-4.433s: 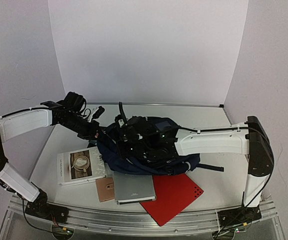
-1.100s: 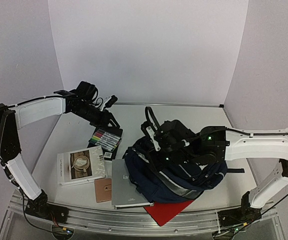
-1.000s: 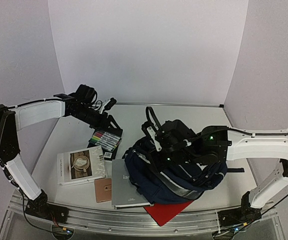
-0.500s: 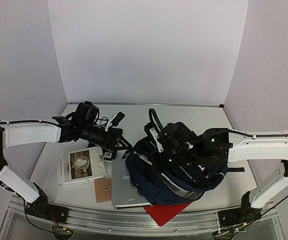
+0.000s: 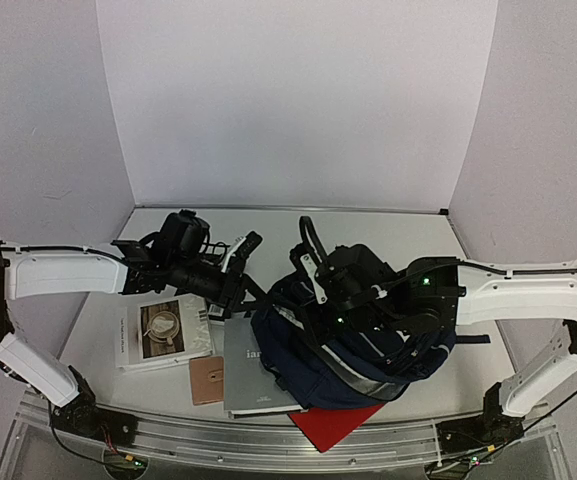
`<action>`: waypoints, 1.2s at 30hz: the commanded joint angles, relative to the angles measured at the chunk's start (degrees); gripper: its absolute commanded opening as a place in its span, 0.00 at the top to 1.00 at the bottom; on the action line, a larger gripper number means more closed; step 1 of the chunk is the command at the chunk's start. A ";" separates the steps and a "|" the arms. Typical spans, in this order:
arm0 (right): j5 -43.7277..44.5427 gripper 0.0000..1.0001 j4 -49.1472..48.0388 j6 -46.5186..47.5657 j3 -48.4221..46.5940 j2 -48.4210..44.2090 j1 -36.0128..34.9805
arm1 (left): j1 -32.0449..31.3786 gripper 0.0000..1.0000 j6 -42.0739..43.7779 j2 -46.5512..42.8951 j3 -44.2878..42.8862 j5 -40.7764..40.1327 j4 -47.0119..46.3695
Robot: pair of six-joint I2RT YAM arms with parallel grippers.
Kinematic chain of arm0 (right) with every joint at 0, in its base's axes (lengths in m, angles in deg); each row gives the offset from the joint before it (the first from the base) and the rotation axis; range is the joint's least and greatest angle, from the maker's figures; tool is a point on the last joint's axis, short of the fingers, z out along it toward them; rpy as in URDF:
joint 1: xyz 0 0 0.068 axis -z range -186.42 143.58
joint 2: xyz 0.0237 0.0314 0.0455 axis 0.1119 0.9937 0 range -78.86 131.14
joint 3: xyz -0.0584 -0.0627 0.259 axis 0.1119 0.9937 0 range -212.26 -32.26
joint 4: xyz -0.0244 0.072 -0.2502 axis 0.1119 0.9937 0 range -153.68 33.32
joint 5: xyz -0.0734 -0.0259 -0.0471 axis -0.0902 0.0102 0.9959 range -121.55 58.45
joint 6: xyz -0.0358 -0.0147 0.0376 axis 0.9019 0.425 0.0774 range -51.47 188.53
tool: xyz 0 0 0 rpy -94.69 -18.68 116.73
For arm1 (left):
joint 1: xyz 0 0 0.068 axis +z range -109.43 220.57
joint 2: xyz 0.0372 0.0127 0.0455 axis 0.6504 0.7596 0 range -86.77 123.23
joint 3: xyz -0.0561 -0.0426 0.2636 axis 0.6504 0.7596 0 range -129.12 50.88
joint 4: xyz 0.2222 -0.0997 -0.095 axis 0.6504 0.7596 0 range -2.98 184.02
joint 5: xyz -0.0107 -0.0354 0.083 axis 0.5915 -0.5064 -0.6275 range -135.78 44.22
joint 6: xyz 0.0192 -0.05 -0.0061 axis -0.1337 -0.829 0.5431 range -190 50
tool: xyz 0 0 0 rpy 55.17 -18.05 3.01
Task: Pack the student bag
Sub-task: Unzip the student bag at the center of the board.
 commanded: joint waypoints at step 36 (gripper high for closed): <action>-3.33 1.00 -2.90 0.76 0.87 -3.60 0.07 | -2.57 1.00 4.13 0.13 -3.37 -20.28 9.55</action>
